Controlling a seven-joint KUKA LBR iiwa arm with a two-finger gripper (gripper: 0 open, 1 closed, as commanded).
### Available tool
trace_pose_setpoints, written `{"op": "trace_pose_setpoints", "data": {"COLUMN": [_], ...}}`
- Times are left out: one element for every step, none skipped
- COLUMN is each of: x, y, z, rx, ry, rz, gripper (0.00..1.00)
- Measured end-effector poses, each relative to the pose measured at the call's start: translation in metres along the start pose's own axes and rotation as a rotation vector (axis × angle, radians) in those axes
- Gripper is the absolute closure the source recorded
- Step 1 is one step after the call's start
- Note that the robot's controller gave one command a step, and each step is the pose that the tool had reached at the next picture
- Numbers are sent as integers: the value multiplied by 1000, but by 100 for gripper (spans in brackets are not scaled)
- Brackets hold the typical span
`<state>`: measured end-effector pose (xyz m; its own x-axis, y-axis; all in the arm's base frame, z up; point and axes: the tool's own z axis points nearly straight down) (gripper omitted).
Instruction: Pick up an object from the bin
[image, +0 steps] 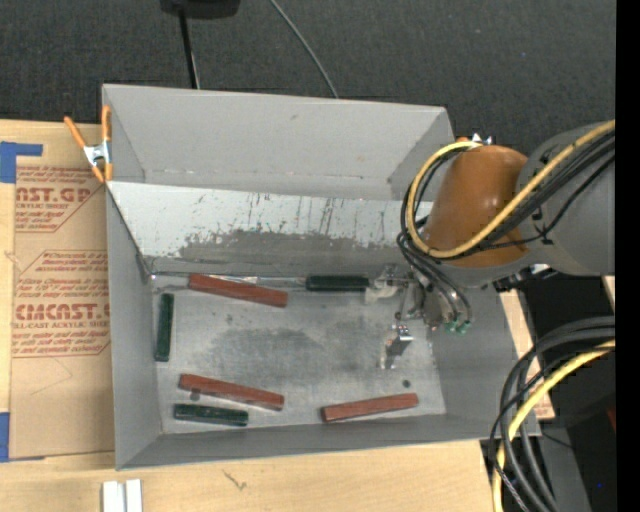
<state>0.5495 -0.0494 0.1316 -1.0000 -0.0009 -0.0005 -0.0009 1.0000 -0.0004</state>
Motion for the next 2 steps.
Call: {"op": "trace_pose_setpoints", "data": {"x": [48,66], "y": [11,17], "z": [42,32], "rx": [0,-2], "ry": [-5,1], "rz": [-187,-228], "gripper": [0,0]}}
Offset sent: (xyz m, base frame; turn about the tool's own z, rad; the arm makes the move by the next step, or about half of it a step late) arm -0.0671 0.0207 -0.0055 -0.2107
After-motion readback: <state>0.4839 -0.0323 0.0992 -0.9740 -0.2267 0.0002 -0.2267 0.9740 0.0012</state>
